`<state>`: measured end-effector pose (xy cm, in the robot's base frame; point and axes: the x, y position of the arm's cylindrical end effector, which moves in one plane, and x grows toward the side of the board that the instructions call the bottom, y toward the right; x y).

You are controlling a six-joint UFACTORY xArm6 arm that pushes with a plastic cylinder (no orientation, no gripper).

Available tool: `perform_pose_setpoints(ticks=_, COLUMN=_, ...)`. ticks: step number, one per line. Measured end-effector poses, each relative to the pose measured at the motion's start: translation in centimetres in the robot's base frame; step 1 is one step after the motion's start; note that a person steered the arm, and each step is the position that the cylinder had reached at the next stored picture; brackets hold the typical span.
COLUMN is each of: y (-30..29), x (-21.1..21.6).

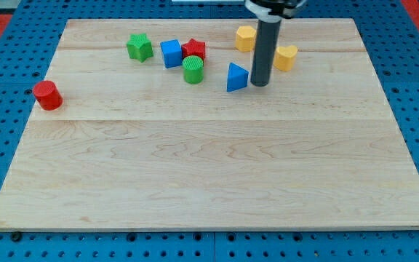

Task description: Move the yellow heart top right to the blue triangle

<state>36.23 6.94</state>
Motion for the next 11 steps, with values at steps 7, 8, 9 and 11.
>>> perform_pose_setpoints(ticks=7, y=6.8, x=-0.5)
perform_pose_setpoints(ticks=8, y=11.8, x=-3.1)
perform_pose_setpoints(ticks=9, y=13.3, x=-6.9)
perform_pose_setpoints(ticks=11, y=6.5, x=-5.7)
